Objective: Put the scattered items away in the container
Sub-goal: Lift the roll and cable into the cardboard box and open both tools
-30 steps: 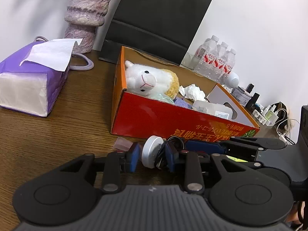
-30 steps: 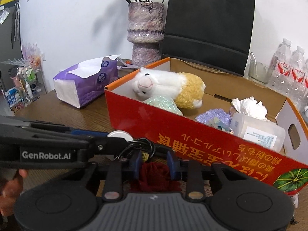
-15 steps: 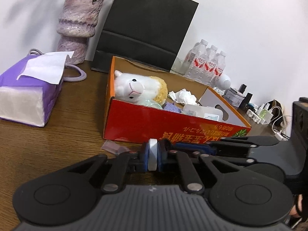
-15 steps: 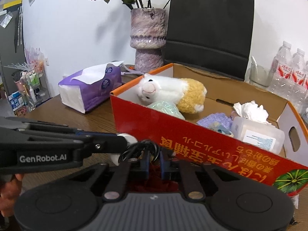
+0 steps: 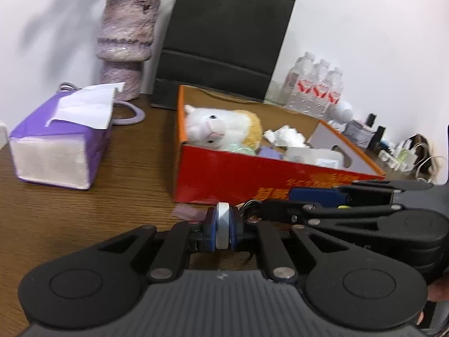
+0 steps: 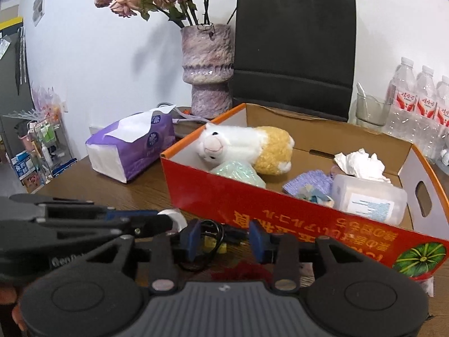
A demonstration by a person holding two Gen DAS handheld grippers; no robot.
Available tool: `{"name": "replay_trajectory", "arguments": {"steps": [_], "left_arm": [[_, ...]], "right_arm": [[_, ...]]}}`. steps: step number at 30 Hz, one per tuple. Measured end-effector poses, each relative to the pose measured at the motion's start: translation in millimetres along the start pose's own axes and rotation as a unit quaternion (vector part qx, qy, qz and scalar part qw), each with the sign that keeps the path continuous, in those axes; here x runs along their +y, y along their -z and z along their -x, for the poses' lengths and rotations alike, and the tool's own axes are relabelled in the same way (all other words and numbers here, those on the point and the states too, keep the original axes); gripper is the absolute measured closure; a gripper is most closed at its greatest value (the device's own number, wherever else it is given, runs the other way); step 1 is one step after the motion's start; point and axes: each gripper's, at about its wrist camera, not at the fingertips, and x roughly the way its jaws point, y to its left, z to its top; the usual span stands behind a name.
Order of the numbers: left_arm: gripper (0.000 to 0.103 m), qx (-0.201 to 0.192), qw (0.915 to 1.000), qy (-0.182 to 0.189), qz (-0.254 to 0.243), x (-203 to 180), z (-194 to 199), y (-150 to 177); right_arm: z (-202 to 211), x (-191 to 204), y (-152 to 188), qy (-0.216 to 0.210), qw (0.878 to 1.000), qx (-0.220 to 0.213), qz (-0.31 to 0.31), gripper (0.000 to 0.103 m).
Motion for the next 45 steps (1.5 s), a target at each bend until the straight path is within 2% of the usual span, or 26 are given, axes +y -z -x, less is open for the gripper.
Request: {"name": "replay_trajectory", "arguments": {"steps": [5, 7, 9, 11, 12, 15, 19, 30, 32, 34, 36, 45], "left_arm": [[0.093, -0.003, 0.9998, -0.014, 0.012, 10.8, 6.7, -0.8], [0.093, -0.001, 0.9998, -0.017, 0.014, 14.1, 7.6, -0.8], [0.093, 0.002, 0.9997, -0.015, 0.017, 16.8, 7.7, -0.7], [0.093, 0.004, 0.9998, -0.014, 0.015, 16.9, 7.6, -0.6], [0.093, 0.005, 0.9998, -0.014, 0.013, 16.6, 7.9, -0.3], [0.093, 0.004, 0.9998, -0.013, 0.012, 17.4, 9.3, 0.1], [0.093, 0.003, 0.9999, -0.003, 0.015, 16.7, 11.0, 0.1], [0.093, -0.036, 0.9993, 0.014, -0.004, -2.2, 30.6, -0.3], [0.093, -0.046, 0.9988, -0.009, -0.018, -8.6, 32.9, 1.4], [0.093, -0.052, 0.9982, -0.020, -0.022, -9.9, 34.3, 1.7], [0.093, -0.052, 0.9985, -0.011, -0.011, -7.8, 35.2, 0.7], [0.093, -0.066, 0.9978, 0.001, -0.009, -26.4, 47.5, 0.4]], "right_arm": [[-23.3, 9.0, -3.1, 0.001, 0.999, 0.033, -0.013, 0.060], [-28.1, 12.3, -2.4, 0.008, 0.999, 0.035, -0.015, 0.056], [-29.2, 14.4, -1.3, 0.008, 0.999, 0.035, -0.011, 0.056], [-28.8, 16.9, 0.6, 0.003, 0.999, 0.032, 0.000, 0.062], [-28.1, 18.7, 1.4, -0.004, 0.999, 0.032, 0.007, 0.069], [-25.1, 24.4, 3.6, -0.013, 0.999, 0.032, 0.030, 0.075], [-16.6, 23.9, 5.2, -0.007, 0.999, 0.027, 0.020, 0.085], [23.0, 27.3, 6.6, 0.031, 0.999, -0.018, 0.036, 0.087], [28.8, 26.3, 8.2, 0.054, 0.997, -0.022, 0.042, 0.088], [33.8, 18.8, 9.9, 0.066, 0.997, -0.022, 0.036, 0.089], [40.6, 7.2, 11.4, 0.062, 0.998, -0.024, 0.016, 0.089], [78.1, -23.0, 10.1, 0.084, 0.995, -0.052, 0.006, 0.089]]}}
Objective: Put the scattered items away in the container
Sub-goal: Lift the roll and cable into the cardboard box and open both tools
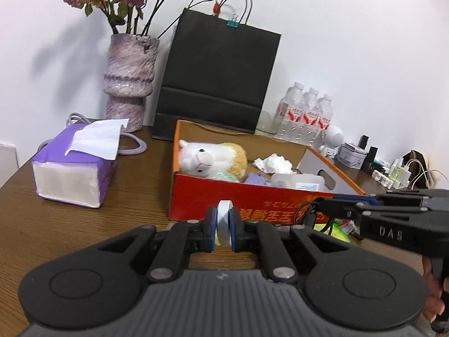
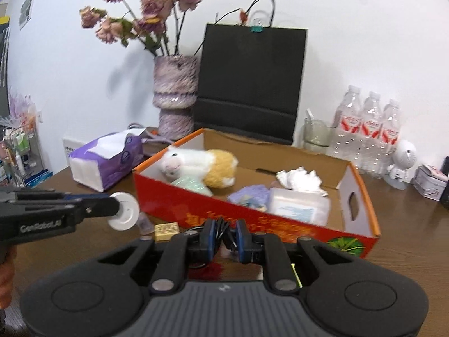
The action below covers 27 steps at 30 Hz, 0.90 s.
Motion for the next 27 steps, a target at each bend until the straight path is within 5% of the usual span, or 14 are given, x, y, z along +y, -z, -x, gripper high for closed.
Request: {"name": "replay_trajectory", "arguments": {"steps": [12, 18, 25, 26, 27], "left_arm": [[0.093, -0.038, 0.9990, 0.010, -0.023, -43.6, -9.3, -40.1], [0.093, -0.058, 0.9983, 0.008, -0.008, -58.7, -55.5, -63.6], [0.092, -0.025, 0.9995, -0.015, -0.014, -55.6, -118.5, -62.6], [0.089, -0.021, 0.9995, -0.019, -0.011, -53.5, -123.7, -61.6], [0.070, -0.017, 0.9995, -0.025, -0.010, -51.9, -128.2, -60.9]], "right_arm": [[10.9, -48.6, -22.8, 0.015, 0.998, -0.042, -0.038, 0.089], [-23.5, -75.5, -39.7, 0.031, 0.995, -0.061, -0.075, 0.089], [-79.8, -101.3, -42.7, 0.031, 0.994, -0.030, -0.101, 0.088], [-86.0, -103.9, -42.0, 0.028, 0.994, -0.021, -0.103, 0.088], [-90.9, -106.4, -41.6, 0.027, 0.994, -0.014, -0.107, 0.085]]}}
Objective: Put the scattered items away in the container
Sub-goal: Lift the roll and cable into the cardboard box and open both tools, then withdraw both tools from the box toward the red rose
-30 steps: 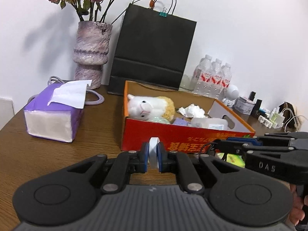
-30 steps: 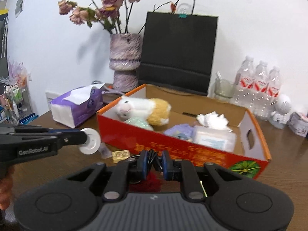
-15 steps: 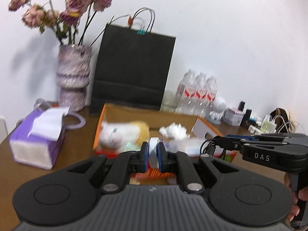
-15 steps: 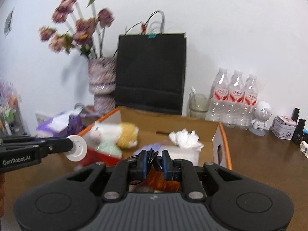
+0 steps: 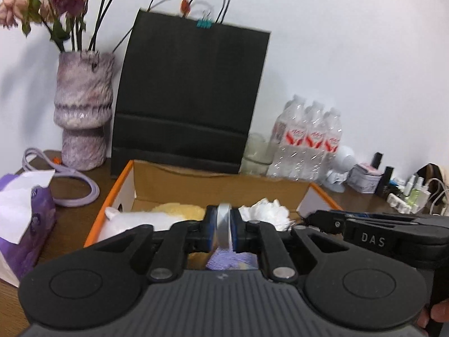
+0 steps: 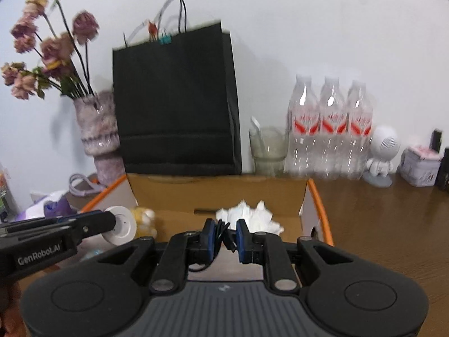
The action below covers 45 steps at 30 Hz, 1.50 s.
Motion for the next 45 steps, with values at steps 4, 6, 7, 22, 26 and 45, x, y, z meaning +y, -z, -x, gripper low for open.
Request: {"name": "replay_trajectory", "arguments": {"steps": [4, 6, 7, 22, 26, 45], "left_arm": [[0.000, -0.001, 0.9996, -0.024, -0.014, -0.2, -6.1, 2.8], [0.000, -0.004, 0.9994, -0.025, -0.024, -1.5, -4.8, 2.0], [0.000, -0.004, 0.9993, -0.028, -0.024, -2.1, -4.2, 2.0], [0.000, -0.024, 0.9991, -0.034, -0.006, -0.1, 39.3, -5.5], [0.000, -0.028, 0.9991, -0.029, -0.012, 2.1, 62.8, -2.4], [0.000, 0.042, 0.9980, -0.036, -0.031, 24.5, 139.1, 90.0]], "right_arm": [[-12.9, -9.5, 0.9, 0.007, 1.000, 0.022, -0.005, 0.010], [-13.2, -13.4, 1.4, 0.011, 1.000, 0.023, -0.007, 0.010], [-12.6, -15.0, 1.2, 0.007, 1.000, 0.024, -0.012, 0.009], [21.8, -6.2, 5.6, -0.003, 1.000, 0.025, 0.008, 0.000], [40.8, -5.4, 13.2, -0.001, 0.999, 0.025, 0.025, 0.000], [102.0, 27.1, 120.0, -0.011, 0.995, 0.086, 0.056, 0.000]]}}
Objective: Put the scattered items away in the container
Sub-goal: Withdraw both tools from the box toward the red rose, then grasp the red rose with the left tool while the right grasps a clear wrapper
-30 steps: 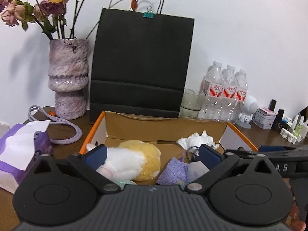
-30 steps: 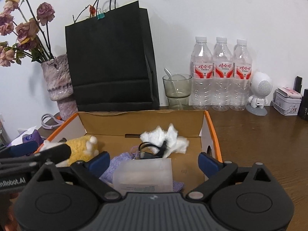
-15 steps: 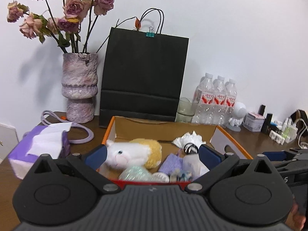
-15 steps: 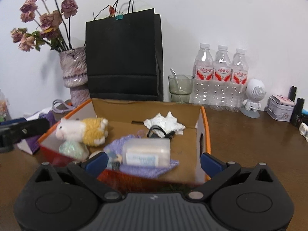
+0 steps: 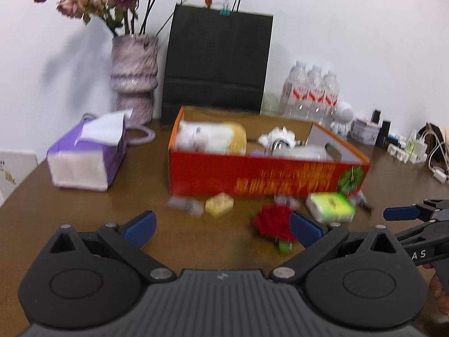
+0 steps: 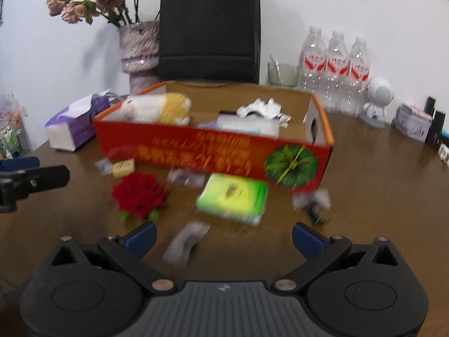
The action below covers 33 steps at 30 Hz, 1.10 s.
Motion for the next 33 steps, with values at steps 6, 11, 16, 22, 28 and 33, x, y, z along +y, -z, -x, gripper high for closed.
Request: {"name": "replay_trajectory", "arguments": {"steps": [6, 11, 16, 22, 28, 33], "left_arm": [[0.000, 0.018, 0.9997, -0.007, 0.012, 2.0, -3.3, 16.1], [0.000, 0.023, 0.9997, -0.003, 0.013, -0.2, -7.4, 17.5], [0.000, 0.026, 0.9996, 0.000, 0.011, -6.3, -12.8, 15.4], [0.000, 0.032, 0.9994, 0.006, 0.006, -20.7, -24.3, 9.9], [0.000, 0.045, 0.9989, 0.013, -0.005, -44.9, -47.2, 1.7], [0.000, 0.061, 0.9981, 0.005, -0.008, -61.3, -67.4, 0.6]], "right_arm": [[-3.1, 11.0, 8.1, 0.009, 1.000, -0.001, -0.001, 0.003], [-11.7, 16.7, 6.7, 0.005, 1.000, 0.009, -0.010, 0.015], [-16.9, 23.5, 5.2, 0.002, 1.000, 0.013, -0.001, 0.068], [-12.4, 17.0, 5.6, -0.025, 1.000, 0.007, -0.012, 0.086], [-9.5, -0.7, 1.3, -0.022, 0.999, -0.003, -0.027, 0.086], [-9.4, -21.0, 0.7, -0.013, 0.999, -0.006, -0.040, 0.086]]}}
